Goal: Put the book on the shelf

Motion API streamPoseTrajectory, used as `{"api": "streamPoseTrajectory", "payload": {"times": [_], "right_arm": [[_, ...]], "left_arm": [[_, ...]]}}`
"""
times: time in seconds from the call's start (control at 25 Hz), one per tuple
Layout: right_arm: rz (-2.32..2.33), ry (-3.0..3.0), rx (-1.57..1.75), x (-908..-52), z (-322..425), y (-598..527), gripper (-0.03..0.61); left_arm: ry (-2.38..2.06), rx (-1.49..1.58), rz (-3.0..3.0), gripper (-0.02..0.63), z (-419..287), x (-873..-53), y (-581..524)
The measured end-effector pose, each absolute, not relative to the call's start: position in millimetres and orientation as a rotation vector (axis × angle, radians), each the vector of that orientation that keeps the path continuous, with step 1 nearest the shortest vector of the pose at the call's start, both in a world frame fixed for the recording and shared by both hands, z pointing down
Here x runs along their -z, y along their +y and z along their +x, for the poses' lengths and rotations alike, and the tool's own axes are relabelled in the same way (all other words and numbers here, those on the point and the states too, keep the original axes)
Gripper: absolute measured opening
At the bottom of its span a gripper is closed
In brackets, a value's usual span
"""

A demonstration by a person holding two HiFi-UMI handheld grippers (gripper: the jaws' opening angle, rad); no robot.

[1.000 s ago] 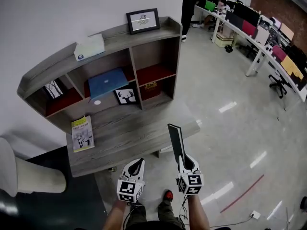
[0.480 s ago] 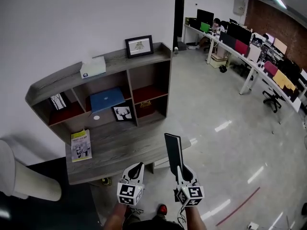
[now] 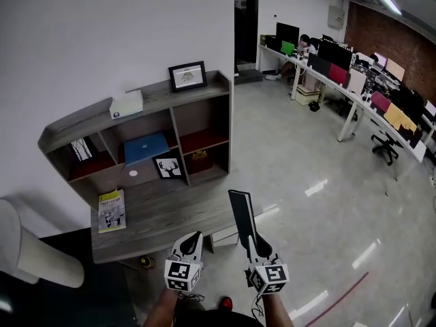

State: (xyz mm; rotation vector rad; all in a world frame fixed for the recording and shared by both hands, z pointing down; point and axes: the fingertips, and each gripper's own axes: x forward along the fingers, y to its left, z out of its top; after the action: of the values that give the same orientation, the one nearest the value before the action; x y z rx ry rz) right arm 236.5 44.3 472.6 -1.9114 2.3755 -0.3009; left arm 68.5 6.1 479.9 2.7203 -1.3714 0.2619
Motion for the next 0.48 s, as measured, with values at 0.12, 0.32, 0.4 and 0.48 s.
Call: {"api": "streamPoseTrajectory", "payload": {"times": [0.12,0.32,0.4,0.48], "right_arm": [[-1.889,2.393,0.264,-467,239,44,0.075],[-1.858,2.373,0.260,-454,241,33,0.075],[-1.843,2.369,0.265,-452,241,24,0.075],[-1.830,2.366,0.273,-451,241,13,0.075]], "left_arm": [[-1.379,-0.268,2.727,0.006,73,-476,7],[-1.410,-0.261,2.727,0.006,72,-466,0],[-1.423,-0.265,2.723,0.006,70,-466,-7],[-1.436,-0.267,2.712,0.006,69,-467,-17]]}}
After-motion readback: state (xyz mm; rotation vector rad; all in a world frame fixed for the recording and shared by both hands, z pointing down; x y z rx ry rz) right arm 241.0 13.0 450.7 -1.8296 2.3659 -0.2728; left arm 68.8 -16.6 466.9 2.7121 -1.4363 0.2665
